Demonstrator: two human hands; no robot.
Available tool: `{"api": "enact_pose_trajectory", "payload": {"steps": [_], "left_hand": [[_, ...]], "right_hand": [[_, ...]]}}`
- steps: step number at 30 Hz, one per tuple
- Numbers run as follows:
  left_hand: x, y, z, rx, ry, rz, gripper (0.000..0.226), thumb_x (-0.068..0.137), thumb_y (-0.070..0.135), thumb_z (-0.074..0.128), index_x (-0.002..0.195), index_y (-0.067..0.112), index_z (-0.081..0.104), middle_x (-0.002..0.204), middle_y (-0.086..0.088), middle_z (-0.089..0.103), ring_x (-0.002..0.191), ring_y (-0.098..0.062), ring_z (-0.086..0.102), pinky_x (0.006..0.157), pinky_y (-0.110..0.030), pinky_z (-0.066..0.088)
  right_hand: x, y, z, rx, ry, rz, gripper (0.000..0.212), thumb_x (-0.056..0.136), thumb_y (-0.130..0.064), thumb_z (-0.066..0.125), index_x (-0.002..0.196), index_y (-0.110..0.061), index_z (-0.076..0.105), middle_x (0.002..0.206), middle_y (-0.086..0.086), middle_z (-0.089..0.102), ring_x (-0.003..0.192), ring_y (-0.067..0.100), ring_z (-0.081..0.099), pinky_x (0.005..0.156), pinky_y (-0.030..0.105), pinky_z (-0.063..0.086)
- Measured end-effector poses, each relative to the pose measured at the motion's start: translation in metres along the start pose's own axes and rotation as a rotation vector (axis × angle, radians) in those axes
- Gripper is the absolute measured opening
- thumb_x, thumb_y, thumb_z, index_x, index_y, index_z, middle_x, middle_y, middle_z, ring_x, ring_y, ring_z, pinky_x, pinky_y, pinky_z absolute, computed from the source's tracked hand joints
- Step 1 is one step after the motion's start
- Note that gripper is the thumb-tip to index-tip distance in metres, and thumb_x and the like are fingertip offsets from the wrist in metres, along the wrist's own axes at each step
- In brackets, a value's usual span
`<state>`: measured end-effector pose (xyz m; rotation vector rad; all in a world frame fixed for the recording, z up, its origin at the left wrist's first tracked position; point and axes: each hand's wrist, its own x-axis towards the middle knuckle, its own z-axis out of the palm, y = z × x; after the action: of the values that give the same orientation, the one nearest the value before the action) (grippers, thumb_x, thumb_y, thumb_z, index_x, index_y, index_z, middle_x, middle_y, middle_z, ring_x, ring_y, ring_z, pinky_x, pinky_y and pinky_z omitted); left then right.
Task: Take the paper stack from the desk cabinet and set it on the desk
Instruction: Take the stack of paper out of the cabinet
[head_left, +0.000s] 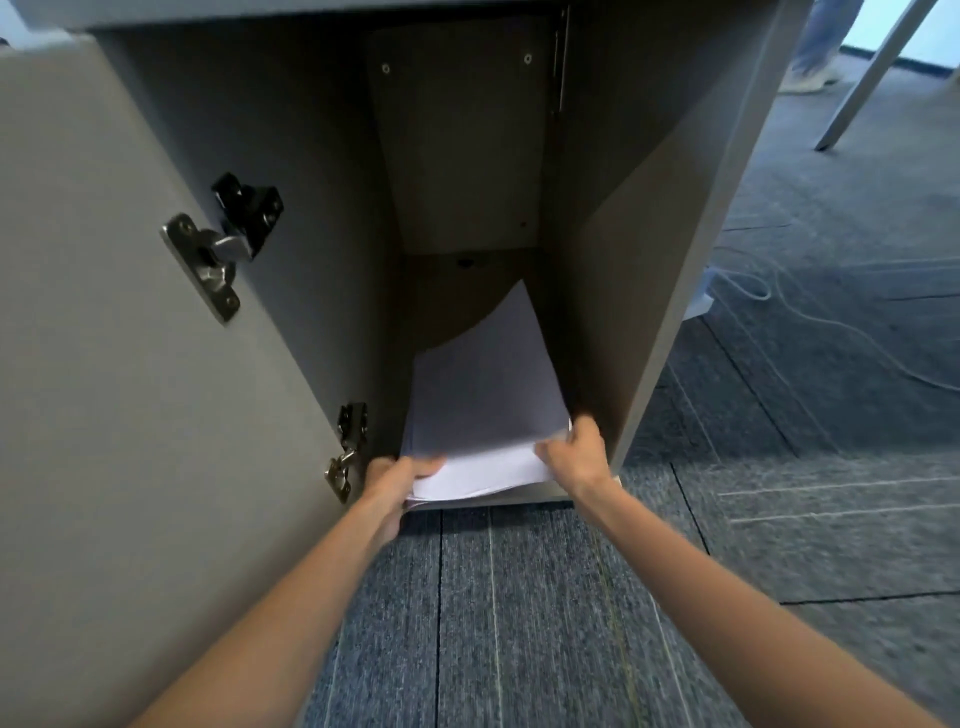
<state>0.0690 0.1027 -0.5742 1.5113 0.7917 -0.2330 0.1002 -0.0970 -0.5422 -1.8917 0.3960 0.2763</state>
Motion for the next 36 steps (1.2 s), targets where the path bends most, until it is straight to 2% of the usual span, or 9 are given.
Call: {"api": "enact_pose_trajectory", "payload": {"steps": [3, 7, 9, 13, 18, 22, 25, 32, 36], "left_hand": [[-0.026, 0.006, -0.003, -0.106, -0.034, -0.014, 0.039, 0.08, 0.005, 0.069, 0.116, -0.007, 0.061, 0.116, -0.02, 0.068, 0.082, -0.021, 0.062, 0.072, -0.029, 0.049], [-0.066, 0.016, -0.012, -0.144, -0.019, -0.025, 0.04, 0.086, 0.003, 0.061, 0.125, -0.001, 0.051, 0.119, -0.019, 0.065, 0.092, -0.025, 0.062, 0.067, -0.033, 0.053], [-0.09, 0.027, -0.019, -0.13, -0.038, -0.049, 0.04, 0.089, 0.004, 0.06, 0.127, 0.001, 0.047, 0.124, -0.018, 0.064, 0.096, -0.026, 0.063, 0.068, -0.033, 0.053], [-0.152, 0.063, -0.028, -0.106, -0.085, -0.091, 0.038, 0.09, 0.003, 0.06, 0.128, 0.001, 0.053, 0.125, -0.017, 0.065, 0.103, -0.028, 0.063, 0.073, -0.031, 0.054], [-0.241, 0.119, -0.042, -0.068, -0.185, -0.161, 0.044, 0.092, 0.001, 0.057, 0.136, 0.007, 0.051, 0.131, -0.013, 0.062, 0.117, -0.032, 0.061, 0.077, -0.032, 0.054], [-0.316, 0.167, -0.057, -0.079, -0.21, -0.203, 0.048, 0.089, -0.004, 0.057, 0.136, 0.004, 0.049, 0.133, -0.013, 0.06, 0.11, -0.03, 0.061, 0.069, -0.03, 0.053], [-0.367, 0.2, -0.065, -0.102, -0.208, -0.229, 0.047, 0.089, -0.007, 0.057, 0.134, 0.0, 0.048, 0.133, -0.015, 0.059, 0.105, -0.029, 0.059, 0.062, -0.027, 0.053], [-0.478, 0.271, -0.085, -0.061, -0.257, -0.331, 0.047, 0.088, -0.005, 0.059, 0.133, 0.004, 0.046, 0.134, -0.014, 0.059, 0.114, -0.033, 0.059, 0.074, -0.034, 0.053], [-0.531, 0.315, -0.093, 0.023, -0.317, -0.314, 0.038, 0.088, -0.005, 0.059, 0.12, 0.013, 0.049, 0.131, -0.011, 0.061, 0.117, -0.034, 0.059, 0.081, -0.039, 0.054]], "right_hand": [[-0.019, -0.002, -0.009, 0.074, 0.006, 0.005, 0.045, 0.084, 0.005, 0.057, 0.125, -0.005, 0.041, 0.123, 0.015, 0.057, 0.113, 0.033, 0.057, 0.097, 0.048, 0.05], [-0.063, -0.014, -0.024, 0.097, -0.012, 0.041, 0.031, 0.084, 0.011, 0.05, 0.106, -0.009, 0.041, 0.107, 0.015, 0.06, 0.099, 0.03, 0.06, 0.08, 0.039, 0.056], [-0.09, -0.026, -0.033, 0.105, -0.013, 0.07, 0.031, 0.085, 0.011, 0.05, 0.107, -0.008, 0.04, 0.105, 0.013, 0.057, 0.096, 0.028, 0.058, 0.072, 0.033, 0.054], [-0.139, -0.061, -0.062, 0.123, -0.005, 0.147, 0.033, 0.084, 0.009, 0.049, 0.108, -0.01, 0.04, 0.113, 0.015, 0.057, 0.104, 0.031, 0.057, 0.086, 0.039, 0.053], [-0.213, -0.119, -0.109, 0.2, -0.013, 0.227, 0.035, 0.081, 0.014, 0.049, 0.106, -0.008, 0.039, 0.114, 0.017, 0.057, 0.1, 0.03, 0.056, 0.091, 0.043, 0.05], [-0.273, -0.174, -0.149, 0.174, -0.01, 0.31, 0.039, 0.083, 0.013, 0.053, 0.117, -0.003, 0.042, 0.107, 0.01, 0.054, 0.097, 0.025, 0.052, 0.083, 0.035, 0.047], [-0.314, -0.213, -0.173, 0.173, -0.021, 0.348, 0.036, 0.084, 0.012, 0.054, 0.112, -0.007, 0.043, 0.108, 0.01, 0.056, 0.095, 0.025, 0.053, 0.069, 0.028, 0.047], [-0.407, -0.305, -0.237, 0.158, -0.001, 0.429, 0.037, 0.084, 0.011, 0.055, 0.115, -0.005, 0.044, 0.109, 0.009, 0.054, 0.097, 0.024, 0.051, 0.078, 0.033, 0.043], [-0.454, -0.352, -0.271, 0.183, 0.012, 0.472, 0.034, 0.084, 0.011, 0.056, 0.11, -0.008, 0.044, 0.107, 0.007, 0.053, 0.097, 0.024, 0.05, 0.063, 0.027, 0.043]]}}
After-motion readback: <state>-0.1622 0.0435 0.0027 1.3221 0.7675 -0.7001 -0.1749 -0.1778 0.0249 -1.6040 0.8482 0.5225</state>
